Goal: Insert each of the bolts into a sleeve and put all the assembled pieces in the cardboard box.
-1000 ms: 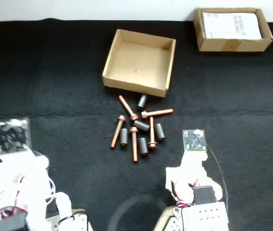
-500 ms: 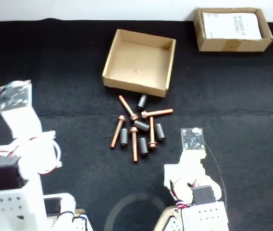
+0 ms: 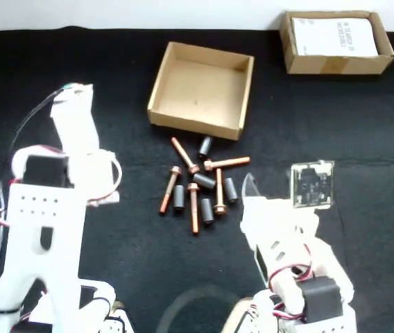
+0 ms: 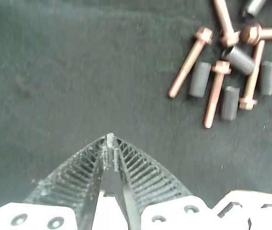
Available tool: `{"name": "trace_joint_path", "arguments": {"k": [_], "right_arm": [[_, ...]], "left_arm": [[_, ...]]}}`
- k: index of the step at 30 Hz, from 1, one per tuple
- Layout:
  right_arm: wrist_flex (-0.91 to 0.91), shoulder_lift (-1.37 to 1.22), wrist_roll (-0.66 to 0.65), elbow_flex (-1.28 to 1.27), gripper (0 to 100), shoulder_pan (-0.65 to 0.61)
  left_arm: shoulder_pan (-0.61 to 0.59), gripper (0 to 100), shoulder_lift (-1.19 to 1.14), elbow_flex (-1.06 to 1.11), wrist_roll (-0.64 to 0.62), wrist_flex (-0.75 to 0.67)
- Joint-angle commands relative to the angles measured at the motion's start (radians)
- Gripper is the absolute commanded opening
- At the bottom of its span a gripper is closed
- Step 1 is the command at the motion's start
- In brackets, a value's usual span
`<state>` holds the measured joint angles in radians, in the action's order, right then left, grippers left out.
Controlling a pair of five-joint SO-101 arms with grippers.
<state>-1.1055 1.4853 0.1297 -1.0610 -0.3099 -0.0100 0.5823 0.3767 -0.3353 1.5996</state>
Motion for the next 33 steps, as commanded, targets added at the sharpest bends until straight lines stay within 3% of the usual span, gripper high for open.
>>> {"name": "trace_joint_path", "arguments": {"k": [1,6,10,12,15,21,33], "right_arm": [[-0.111,-0.214,-0.103,0.159,31.9,0.002],[-0.285,-0.641,-0.130,0.473,31.8,0.012],[-0.467,-0.986,-0.149,0.733,31.8,0.015],[-0.561,-1.141,-0.210,0.835,31.8,0.012],[-0.633,-1.323,-0.321,0.972,31.8,-0.018],[-0.556,-1.511,-0.262,1.075,31.8,-0.025],[-0.266,-1.784,-0.180,1.073,31.8,-0.027]], "left_arm": [[0.013,1,-0.047,-0.008,-0.012,-0.115],[0.010,1,-0.082,0.077,-0.014,-0.264],[0.010,1,-0.088,0.133,-0.006,-0.288],[0.010,1,-0.090,0.186,-0.006,-0.315],[0.010,1,-0.090,0.297,-0.006,-0.476],[0.010,1,-0.088,0.524,-0.006,-0.806],[-0.035,1,-0.093,0.631,0.075,-0.979]]}}
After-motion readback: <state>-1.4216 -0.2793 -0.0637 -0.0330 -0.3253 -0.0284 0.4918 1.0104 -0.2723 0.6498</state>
